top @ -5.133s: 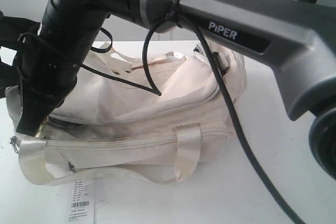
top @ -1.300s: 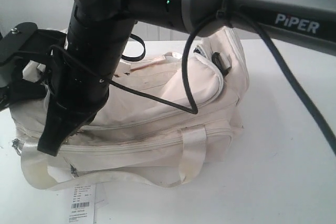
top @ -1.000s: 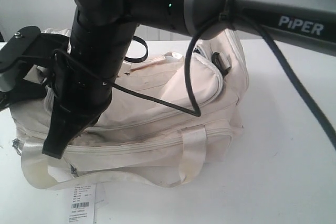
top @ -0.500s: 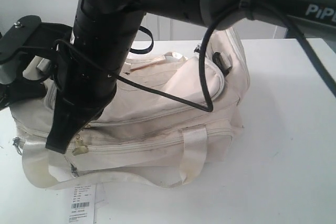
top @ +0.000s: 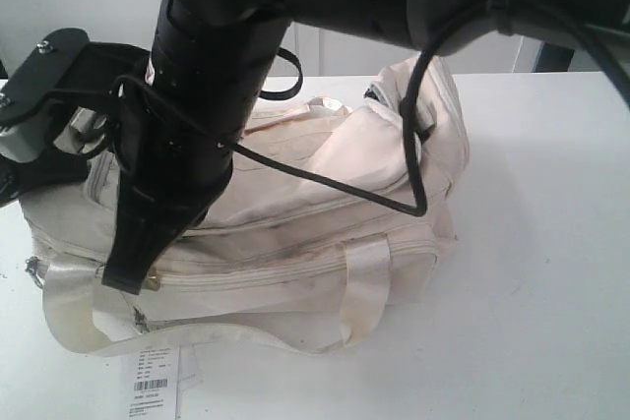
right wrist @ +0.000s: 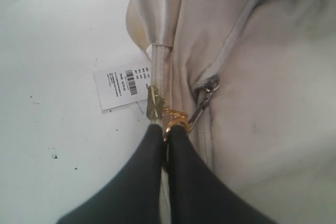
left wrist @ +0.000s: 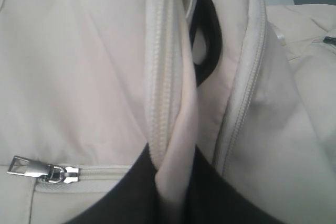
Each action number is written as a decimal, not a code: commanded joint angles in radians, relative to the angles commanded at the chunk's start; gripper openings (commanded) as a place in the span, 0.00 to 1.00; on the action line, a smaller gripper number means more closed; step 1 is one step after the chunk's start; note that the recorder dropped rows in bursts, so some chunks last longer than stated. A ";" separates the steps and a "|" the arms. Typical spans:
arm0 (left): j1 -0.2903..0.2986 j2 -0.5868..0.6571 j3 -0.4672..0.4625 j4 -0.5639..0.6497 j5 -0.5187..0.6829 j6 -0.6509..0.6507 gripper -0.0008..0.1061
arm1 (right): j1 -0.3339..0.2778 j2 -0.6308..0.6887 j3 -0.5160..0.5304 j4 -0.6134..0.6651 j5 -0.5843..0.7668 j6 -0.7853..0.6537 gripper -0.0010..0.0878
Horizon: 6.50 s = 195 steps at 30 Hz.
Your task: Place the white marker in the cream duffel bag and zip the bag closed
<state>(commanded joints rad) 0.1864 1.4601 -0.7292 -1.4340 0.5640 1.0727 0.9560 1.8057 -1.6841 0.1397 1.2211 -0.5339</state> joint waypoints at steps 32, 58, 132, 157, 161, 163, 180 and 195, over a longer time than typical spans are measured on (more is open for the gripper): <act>0.000 0.000 0.000 0.000 -0.014 0.000 0.01 | -0.056 -0.087 0.062 -0.087 0.000 0.015 0.01; 0.000 0.000 0.000 0.000 -0.016 0.000 0.01 | -0.060 -0.117 0.068 -0.035 0.000 0.015 0.01; 0.000 0.000 0.000 -0.014 0.007 0.004 0.01 | -0.061 0.000 0.068 -0.003 -0.146 0.448 0.01; 0.000 0.000 0.000 -0.021 0.007 0.004 0.01 | -0.110 -0.044 0.068 -0.109 0.000 0.402 0.01; 0.000 0.000 0.000 -0.021 0.007 0.004 0.01 | -0.110 -0.054 0.068 -0.121 0.000 0.400 0.01; 0.000 0.000 0.000 -0.021 0.007 0.004 0.01 | -0.110 -0.058 0.068 -0.140 0.000 0.400 0.01; 0.000 0.000 0.000 -0.021 0.009 0.004 0.01 | -0.171 -0.103 0.068 -0.150 0.000 0.398 0.01; 0.000 0.000 0.000 -0.021 0.009 0.006 0.01 | -0.171 -0.109 0.068 -0.150 0.000 0.355 0.01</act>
<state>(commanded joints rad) 0.1864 1.4601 -0.7292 -1.4551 0.5731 1.0786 0.7850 1.6963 -1.6157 -0.0105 1.2211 -0.1788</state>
